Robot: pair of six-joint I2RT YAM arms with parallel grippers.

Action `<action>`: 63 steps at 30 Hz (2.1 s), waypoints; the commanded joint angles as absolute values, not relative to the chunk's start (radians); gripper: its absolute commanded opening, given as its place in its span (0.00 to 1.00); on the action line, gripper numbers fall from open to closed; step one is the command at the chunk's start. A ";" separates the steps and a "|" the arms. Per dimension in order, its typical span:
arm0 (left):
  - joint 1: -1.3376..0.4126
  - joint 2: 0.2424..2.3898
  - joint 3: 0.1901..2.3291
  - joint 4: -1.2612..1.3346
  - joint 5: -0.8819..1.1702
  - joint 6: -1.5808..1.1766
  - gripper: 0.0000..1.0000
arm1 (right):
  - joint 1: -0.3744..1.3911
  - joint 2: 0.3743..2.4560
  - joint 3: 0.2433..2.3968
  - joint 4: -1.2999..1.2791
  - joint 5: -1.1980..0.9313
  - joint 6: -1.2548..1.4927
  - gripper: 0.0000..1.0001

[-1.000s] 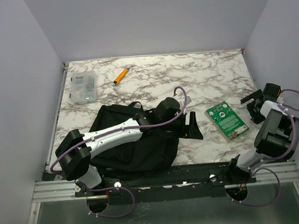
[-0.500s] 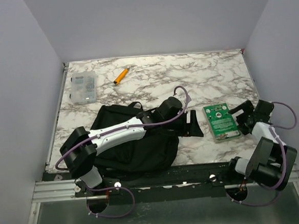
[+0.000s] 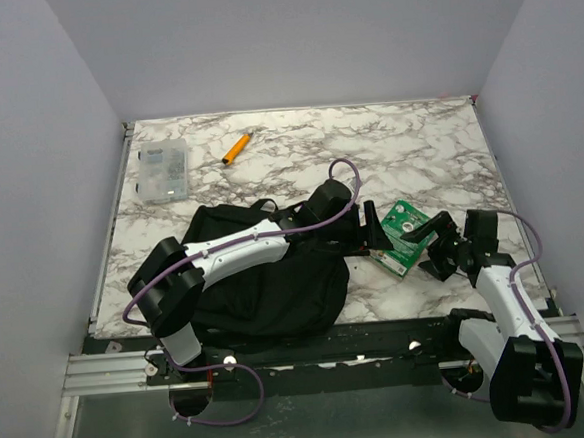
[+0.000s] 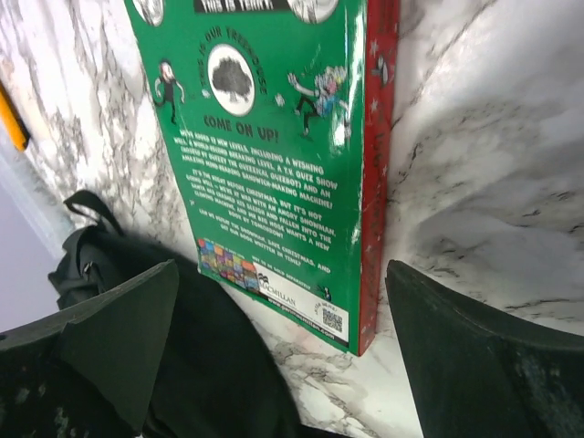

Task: Pack the student bag
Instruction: Move the book to the center of the board, then pick up the book from the center of the board.

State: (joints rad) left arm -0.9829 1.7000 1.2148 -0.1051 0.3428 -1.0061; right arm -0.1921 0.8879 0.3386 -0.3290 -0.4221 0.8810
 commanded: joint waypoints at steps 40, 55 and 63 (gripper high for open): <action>-0.910 2.139 1.624 -0.328 0.326 -0.553 0.75 | -0.185 1.091 0.386 -0.250 -0.413 0.759 0.92; -0.922 2.072 1.585 -0.167 0.635 -0.672 0.32 | -0.187 1.101 0.341 -0.170 -0.519 0.812 0.61; -0.917 2.076 1.591 -0.149 0.660 -0.721 0.18 | -0.186 1.083 0.349 -0.184 -0.528 0.819 0.59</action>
